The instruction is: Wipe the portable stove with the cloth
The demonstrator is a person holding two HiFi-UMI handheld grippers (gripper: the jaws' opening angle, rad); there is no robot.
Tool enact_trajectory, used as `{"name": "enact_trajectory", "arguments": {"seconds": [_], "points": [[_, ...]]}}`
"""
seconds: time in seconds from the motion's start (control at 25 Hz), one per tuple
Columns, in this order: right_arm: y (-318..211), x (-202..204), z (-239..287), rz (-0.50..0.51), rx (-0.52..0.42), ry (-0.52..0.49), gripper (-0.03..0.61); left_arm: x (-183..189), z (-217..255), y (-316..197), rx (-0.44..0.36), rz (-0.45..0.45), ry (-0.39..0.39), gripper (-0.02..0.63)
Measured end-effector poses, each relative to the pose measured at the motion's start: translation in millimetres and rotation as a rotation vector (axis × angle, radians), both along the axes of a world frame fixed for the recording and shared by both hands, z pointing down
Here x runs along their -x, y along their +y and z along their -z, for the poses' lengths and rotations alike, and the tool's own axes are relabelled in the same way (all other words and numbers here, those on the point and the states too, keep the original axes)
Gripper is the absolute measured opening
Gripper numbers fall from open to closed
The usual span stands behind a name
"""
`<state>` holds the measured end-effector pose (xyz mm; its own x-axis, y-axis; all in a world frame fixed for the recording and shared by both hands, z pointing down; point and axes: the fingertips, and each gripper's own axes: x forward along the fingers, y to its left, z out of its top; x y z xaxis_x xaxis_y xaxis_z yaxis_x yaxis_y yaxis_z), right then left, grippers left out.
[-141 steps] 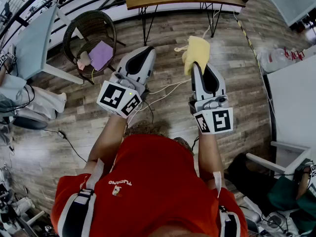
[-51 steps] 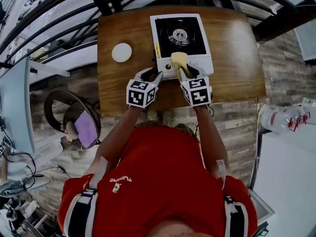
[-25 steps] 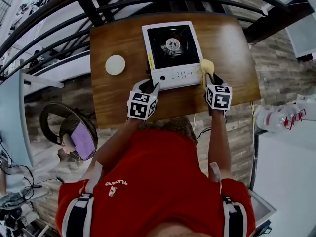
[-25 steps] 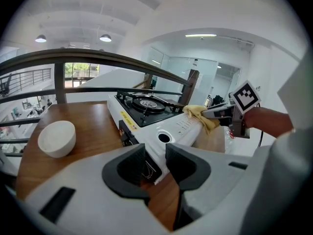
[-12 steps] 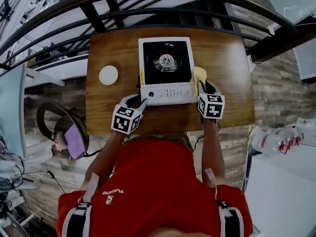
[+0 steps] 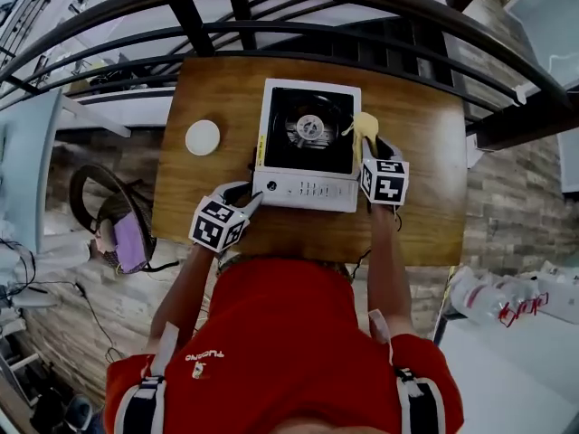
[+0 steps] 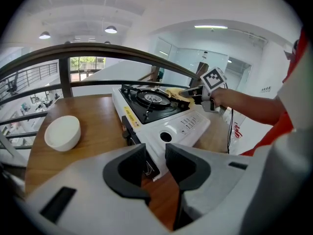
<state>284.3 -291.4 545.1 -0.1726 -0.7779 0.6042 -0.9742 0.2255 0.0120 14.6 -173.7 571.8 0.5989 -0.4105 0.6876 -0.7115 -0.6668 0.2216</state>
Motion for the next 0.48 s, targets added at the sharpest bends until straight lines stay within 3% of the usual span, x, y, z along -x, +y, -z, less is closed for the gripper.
{"name": "enact_trajectory", "arguments": {"seconds": [0.48], "points": [[-77.3,-6.4,3.9,0.070,-0.004,-0.008,0.086,-1.5,3.4,0.7,0.006,0.002,0.004,0.129]]}}
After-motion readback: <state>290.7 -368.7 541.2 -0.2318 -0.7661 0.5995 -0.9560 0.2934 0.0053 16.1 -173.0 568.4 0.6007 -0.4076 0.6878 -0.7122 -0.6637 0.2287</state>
